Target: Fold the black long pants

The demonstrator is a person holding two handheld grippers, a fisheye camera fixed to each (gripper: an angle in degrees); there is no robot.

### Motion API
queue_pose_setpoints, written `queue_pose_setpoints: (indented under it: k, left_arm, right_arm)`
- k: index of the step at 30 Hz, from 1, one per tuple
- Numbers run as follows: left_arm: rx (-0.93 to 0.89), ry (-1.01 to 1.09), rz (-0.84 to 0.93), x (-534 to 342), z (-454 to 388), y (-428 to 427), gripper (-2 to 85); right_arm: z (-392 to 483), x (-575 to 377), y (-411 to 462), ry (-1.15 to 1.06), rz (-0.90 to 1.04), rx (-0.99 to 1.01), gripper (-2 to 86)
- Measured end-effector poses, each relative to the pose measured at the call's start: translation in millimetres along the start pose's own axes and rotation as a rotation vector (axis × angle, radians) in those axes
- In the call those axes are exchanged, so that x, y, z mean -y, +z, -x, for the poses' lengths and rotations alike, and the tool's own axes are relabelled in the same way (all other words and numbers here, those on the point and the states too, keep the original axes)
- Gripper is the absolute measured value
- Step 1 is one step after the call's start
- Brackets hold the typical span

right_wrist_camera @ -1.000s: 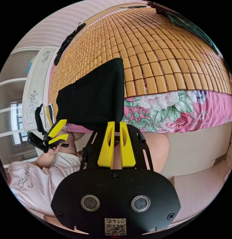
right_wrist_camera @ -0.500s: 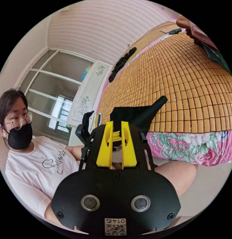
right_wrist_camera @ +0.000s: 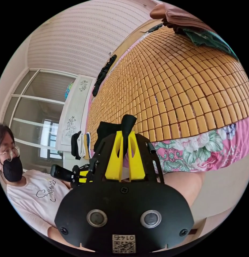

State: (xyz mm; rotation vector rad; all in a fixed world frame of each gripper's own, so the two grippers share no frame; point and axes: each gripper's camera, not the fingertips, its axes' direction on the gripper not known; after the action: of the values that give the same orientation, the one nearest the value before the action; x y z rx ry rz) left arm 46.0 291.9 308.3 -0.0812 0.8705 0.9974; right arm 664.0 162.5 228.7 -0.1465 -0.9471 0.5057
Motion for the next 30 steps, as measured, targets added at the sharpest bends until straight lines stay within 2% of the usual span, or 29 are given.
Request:
queue_pose_setpoints:
  k: [4,8,12,14,17,20,23,25,30]
  left_arm:
    - [-0.056,0.02,-0.155,16.2,-11.5,-11.4,1.5]
    - [-0.03,-0.051,-0.254,5.2,9.1,-49.8,1.8]
    - [0.071,-0.231,-0.25,-36.9,47.7,-88.8,3.0]
    - [0.211,-0.409,-0.179,-74.6,77.3,-109.0,7.7]
    - [0.28,-0.618,-0.039,-116.4,111.0,-126.8,12.7]
    - [0.299,-0.728,-0.068,-138.4,128.8,-143.6,12.5]
    - [0.282,-0.738,-0.091,-132.5,141.5,-137.1,12.4]
    - [0.241,-0.706,-0.103,-118.3,146.2,-126.5,12.4]
    - [0.204,-0.547,-0.04,-74.2,146.9,-82.9,12.1]
  right_arm:
    - [16.1,-17.1,-60.3,-0.02,-0.144,0.081,2.3]
    - [58.1,-6.8,-51.0,-0.122,-0.105,0.098,2.7]
    - [109.1,17.5,50.8,-0.235,0.047,0.141,4.4]
    - [119.1,26.3,101.9,-0.233,0.112,0.185,7.9]
    - [116.7,28.0,148.9,-0.196,0.163,0.196,10.9]
    - [99.6,15.3,150.1,-0.132,0.145,0.099,10.2]
    - [82.0,-2.3,144.0,-0.1,0.195,-0.068,7.8]
    - [73.9,-17.5,146.6,-0.088,0.277,-0.237,6.0]
    - [76.3,-39.1,187.4,-0.154,0.461,-0.444,5.9]
